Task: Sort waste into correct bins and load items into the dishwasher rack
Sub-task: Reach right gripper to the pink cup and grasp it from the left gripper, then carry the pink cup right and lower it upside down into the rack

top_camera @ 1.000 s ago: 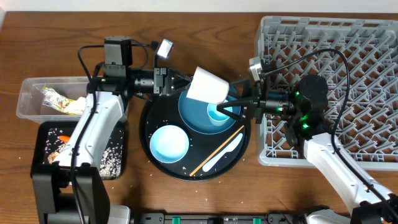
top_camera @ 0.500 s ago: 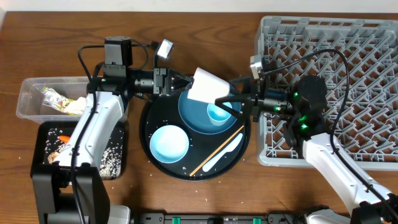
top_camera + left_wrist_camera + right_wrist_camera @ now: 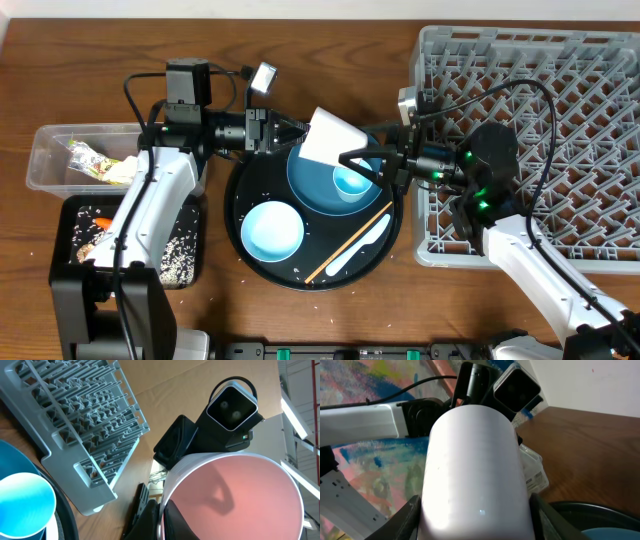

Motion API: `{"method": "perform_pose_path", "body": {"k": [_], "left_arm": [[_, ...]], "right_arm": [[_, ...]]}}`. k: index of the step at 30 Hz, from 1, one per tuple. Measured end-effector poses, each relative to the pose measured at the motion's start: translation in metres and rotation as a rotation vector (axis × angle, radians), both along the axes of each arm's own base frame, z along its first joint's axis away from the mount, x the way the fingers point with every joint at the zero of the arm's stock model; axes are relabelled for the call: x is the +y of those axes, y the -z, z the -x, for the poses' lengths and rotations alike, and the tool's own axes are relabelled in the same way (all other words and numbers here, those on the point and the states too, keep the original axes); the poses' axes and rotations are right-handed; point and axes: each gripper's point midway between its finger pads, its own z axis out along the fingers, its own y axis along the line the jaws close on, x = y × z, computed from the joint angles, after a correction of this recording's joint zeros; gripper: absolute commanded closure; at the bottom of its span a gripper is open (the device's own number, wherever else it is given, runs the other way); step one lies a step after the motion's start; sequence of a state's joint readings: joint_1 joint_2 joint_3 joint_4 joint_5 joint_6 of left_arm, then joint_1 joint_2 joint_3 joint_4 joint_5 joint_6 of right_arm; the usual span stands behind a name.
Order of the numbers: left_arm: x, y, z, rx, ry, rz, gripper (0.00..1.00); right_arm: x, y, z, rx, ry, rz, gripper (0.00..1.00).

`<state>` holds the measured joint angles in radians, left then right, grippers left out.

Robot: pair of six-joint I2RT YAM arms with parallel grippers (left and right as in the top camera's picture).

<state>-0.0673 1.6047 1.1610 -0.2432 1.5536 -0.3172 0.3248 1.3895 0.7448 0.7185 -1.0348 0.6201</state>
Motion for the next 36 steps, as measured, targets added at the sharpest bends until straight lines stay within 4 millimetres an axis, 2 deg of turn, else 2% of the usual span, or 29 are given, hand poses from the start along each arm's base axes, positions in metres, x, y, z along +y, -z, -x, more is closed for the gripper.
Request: {"method": "perform_pose_path", "body": {"k": [8, 14, 18, 20, 23, 27, 32, 34, 36], "left_arm": [[0.0, 0.001, 0.012, 0.111, 0.029, 0.021, 0.94], [0.0, 0.003, 0.016, 0.157, 0.033, 0.022, 0.94], [0.001, 0.002, 0.012, 0.132, 0.022, 0.019, 0.91], [0.009, 0.006, 0.004, 0.135, -0.022, -0.002, 0.9], [0.036, 0.015, -0.016, 0.149, -0.144, -0.046, 0.89], [0.067, 0.028, -0.029, 0.212, -0.268, -0.089, 0.89], [0.076, 0.044, -0.033, 0.265, -0.334, -0.159, 0.88], [0.079, 0.053, -0.035, 0.276, -0.366, -0.207, 0.66], [0.083, 0.062, -0.039, 0.283, -0.403, -0.256, 0.53]], "right_arm": [[-0.001, -0.02, 0.001, -0.088, 0.002, -0.057, 0.68], [-0.002, -0.02, 0.0, -0.052, 0.002, -0.063, 0.69], [-0.006, -0.02, -0.002, -0.036, 0.008, -0.066, 0.69], [-0.016, -0.02, -0.008, -0.021, 0.022, -0.067, 0.7], [-0.039, -0.02, -0.02, 0.01, 0.065, -0.071, 0.72], [-0.073, -0.027, -0.036, 0.064, 0.115, -0.077, 0.75], [-0.1, -0.034, -0.049, 0.166, 0.137, -0.071, 0.77], [-0.11, -0.04, -0.053, 0.203, 0.143, -0.07, 0.79], [-0.118, -0.048, -0.056, 0.232, 0.148, -0.07, 0.81]]}}
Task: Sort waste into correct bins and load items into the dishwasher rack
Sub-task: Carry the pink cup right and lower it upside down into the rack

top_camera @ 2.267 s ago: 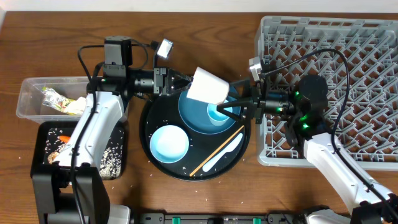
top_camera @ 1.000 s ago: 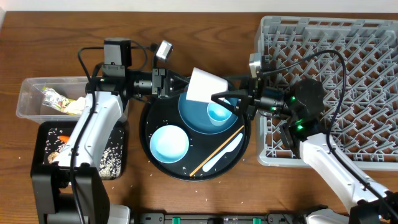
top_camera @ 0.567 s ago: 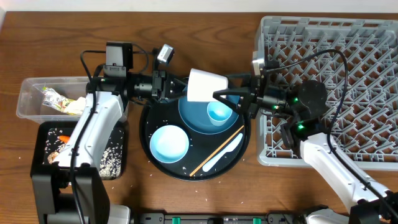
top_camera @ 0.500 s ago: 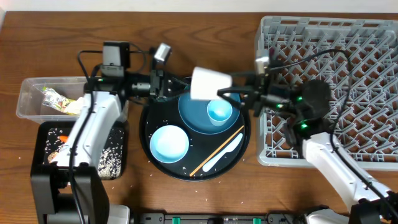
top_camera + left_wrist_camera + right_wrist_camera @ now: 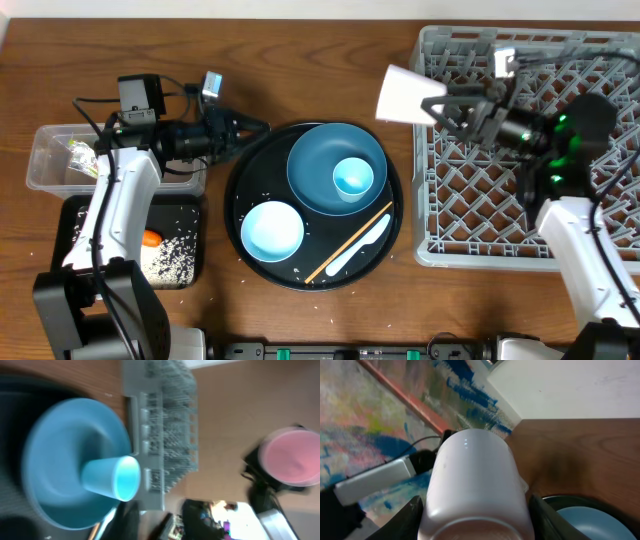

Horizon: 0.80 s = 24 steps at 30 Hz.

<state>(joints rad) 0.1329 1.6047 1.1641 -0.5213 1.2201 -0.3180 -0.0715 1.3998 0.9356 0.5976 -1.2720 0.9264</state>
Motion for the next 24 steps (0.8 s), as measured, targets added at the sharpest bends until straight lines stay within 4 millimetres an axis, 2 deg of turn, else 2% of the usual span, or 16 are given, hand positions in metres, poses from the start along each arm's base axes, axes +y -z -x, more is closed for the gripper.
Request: {"method": "perform_pose_path", "body": {"k": [1, 2, 10, 16, 19, 24], "left_arm": [[0.001, 0.002, -0.001, -0.002, -0.007, -0.017, 0.44], [0.004, 0.006, -0.003, -0.003, -0.02, -0.042, 0.02], [0.021, 0.029, -0.014, 0.023, -0.108, -0.191, 0.02], [0.037, 0.045, -0.021, 0.039, -0.178, -0.311, 0.02], [0.045, 0.051, -0.023, 0.047, -0.209, -0.365, 0.02], [0.057, 0.059, -0.026, 0.057, -0.251, -0.437, 0.02]], "right_arm": [[-0.002, -0.004, -0.001, 0.003, 0.003, 0.0, 0.82], [-0.007, -0.009, -0.003, 0.023, 0.008, -0.003, 0.84], [-0.045, -0.038, -0.022, 0.136, 0.124, -0.01, 0.93], [-0.068, -0.038, -0.023, 0.317, 0.252, 0.045, 0.94], [-0.078, -0.024, -0.015, 0.423, 0.373, 0.175, 0.96], [-0.096, -0.014, 0.001, 0.427, 0.572, 0.527, 0.97]]}}
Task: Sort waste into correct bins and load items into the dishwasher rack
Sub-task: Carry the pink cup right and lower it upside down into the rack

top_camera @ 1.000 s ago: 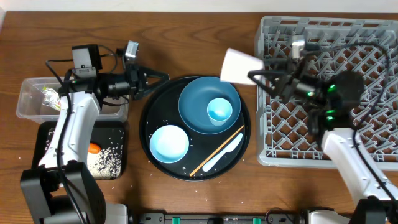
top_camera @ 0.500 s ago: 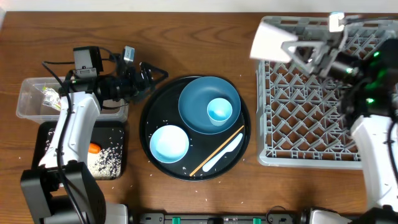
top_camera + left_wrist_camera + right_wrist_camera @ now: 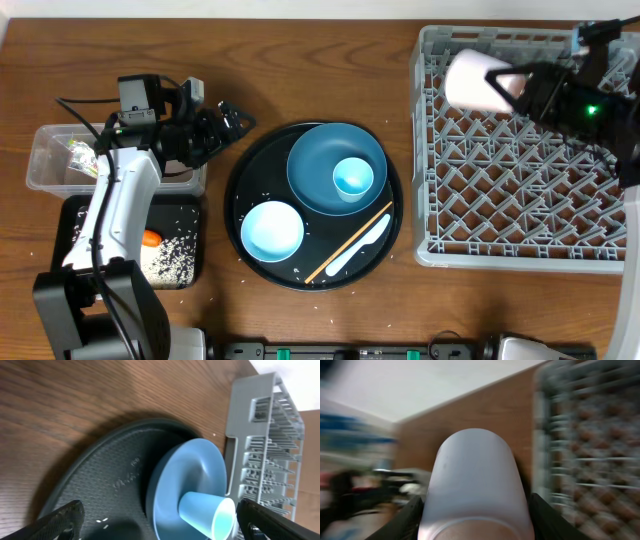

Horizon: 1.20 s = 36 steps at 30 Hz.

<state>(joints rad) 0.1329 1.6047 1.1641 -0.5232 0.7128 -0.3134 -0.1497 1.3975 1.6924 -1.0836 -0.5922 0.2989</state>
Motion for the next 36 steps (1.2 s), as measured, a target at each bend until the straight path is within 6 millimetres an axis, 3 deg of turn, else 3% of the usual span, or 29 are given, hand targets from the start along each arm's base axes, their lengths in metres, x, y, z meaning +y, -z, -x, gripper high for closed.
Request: {"method": "perform_pose_path", "body": {"k": [5, 10, 16, 21, 36], "left_arm": [[0.005, 0.003, -0.001, 0.003, -0.017, -0.029, 0.02], [0.006, 0.004, -0.001, 0.004, -0.02, -0.035, 0.02], [0.006, 0.004, -0.001, 0.004, -0.021, -0.035, 0.02], [0.006, 0.004, -0.002, 0.004, -0.021, -0.037, 0.02], [0.006, 0.004, -0.002, 0.004, -0.022, -0.038, 0.02]], "right_arm": [[-0.013, 0.018, 0.019, 0.08, 0.031, 0.251, 0.98], [-0.02, 0.063, 0.025, 0.268, 0.008, 0.362, 0.99], [-0.007, 0.126, 0.016, 0.491, -0.087, 0.434, 0.99], [0.003, 0.16, 0.021, 0.628, -0.151, 0.511, 0.99], [-0.005, 0.202, 0.037, 0.792, -0.152, 0.598, 0.99]]}}
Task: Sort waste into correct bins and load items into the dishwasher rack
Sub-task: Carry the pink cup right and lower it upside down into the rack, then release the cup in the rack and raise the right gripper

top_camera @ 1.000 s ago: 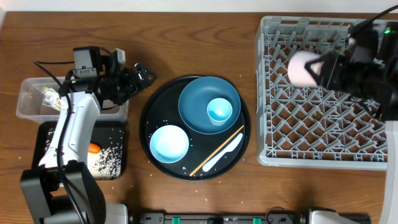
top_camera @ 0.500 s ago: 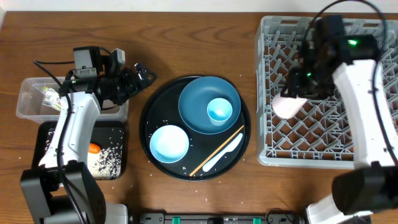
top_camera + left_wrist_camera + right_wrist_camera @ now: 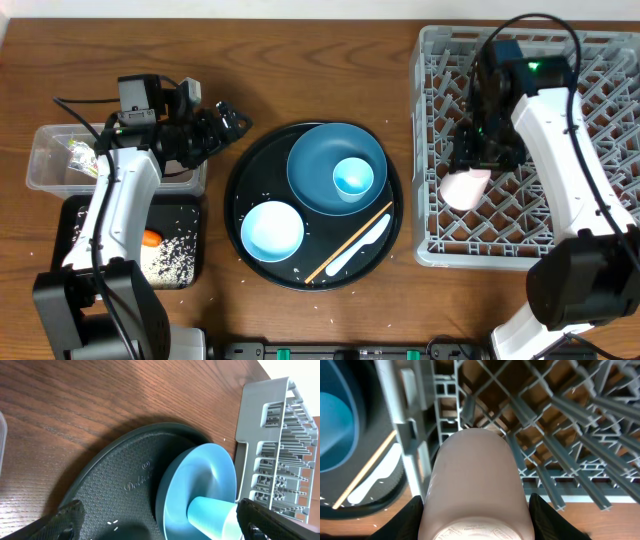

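Note:
A pinkish-white cup (image 3: 472, 480) is gripped by my right gripper (image 3: 475, 527), shut on its body, base toward the camera and mouth down among the pegs. In the overhead view the cup (image 3: 465, 188) sits low in the near-left part of the grey dishwasher rack (image 3: 600, 250). My left gripper (image 3: 226, 118) stands open over the wood just left of the black round tray (image 3: 236, 190). On the tray lie a blue plate (image 3: 318, 150) carrying a light blue cup (image 3: 352, 178), a light blue bowl (image 3: 272, 228), a chopstick (image 3: 335, 255) and a white spoon (image 3: 362, 243).
A clear bin (image 3: 45, 150) with wrappers stands at the far left. Below it a black bin (image 3: 70, 215) holds rice and a piece of carrot. Rice grains are scattered on the tray. The rack's pegs stand close around the held cup.
My right gripper, which held the cup on its side above the rack's far-left part, now holds it low at the near-left, mouth down. The left arm has hardly moved.
Both grippers were at the cup above the tray. Then the left gripper was back to the left of the tray, empty, while the right held the cup near the rack's far-left corner. It was over the rack after that, and now stands down among the pegs.

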Motion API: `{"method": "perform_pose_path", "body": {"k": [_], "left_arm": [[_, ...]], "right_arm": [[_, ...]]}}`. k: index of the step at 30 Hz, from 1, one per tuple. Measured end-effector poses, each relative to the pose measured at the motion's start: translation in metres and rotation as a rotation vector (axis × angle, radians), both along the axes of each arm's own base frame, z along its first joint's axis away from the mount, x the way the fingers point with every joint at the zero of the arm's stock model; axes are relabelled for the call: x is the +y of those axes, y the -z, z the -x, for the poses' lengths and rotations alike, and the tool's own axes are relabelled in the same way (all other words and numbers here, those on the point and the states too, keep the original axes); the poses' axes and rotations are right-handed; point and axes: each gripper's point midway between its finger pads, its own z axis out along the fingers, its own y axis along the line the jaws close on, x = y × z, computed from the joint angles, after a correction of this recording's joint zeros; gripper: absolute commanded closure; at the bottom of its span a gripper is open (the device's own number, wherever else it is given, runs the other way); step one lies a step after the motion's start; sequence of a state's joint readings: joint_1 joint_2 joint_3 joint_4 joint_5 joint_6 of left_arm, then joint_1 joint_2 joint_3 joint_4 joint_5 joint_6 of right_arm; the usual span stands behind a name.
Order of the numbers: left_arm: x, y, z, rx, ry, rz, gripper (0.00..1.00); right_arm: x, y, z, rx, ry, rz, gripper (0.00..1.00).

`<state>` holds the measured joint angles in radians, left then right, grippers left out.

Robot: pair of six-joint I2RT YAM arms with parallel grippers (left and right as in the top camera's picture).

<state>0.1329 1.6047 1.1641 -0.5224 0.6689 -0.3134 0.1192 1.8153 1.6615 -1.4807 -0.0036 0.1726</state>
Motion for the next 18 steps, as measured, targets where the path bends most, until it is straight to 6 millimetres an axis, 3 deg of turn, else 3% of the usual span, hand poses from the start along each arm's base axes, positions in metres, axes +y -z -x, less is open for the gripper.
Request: {"method": "perform_pose_path", "body": {"k": [4, 15, 18], "left_arm": [[0.0, 0.0, 0.0, 0.0, 0.0, 0.0, 0.02], [0.0, 0.0, 0.0, 0.0, 0.0, 0.0, 0.02], [0.0, 0.0, 0.0, 0.0, 0.0, 0.0, 0.02]], "right_arm": [[-0.001, 0.011, 0.008, 0.035, 0.002, 0.005, 0.99], [0.0, 0.047, 0.003, 0.009, 0.003, 0.001, 0.98], [-0.001, 0.057, 0.006, 0.021, 0.002, 0.001, 0.82]]}}
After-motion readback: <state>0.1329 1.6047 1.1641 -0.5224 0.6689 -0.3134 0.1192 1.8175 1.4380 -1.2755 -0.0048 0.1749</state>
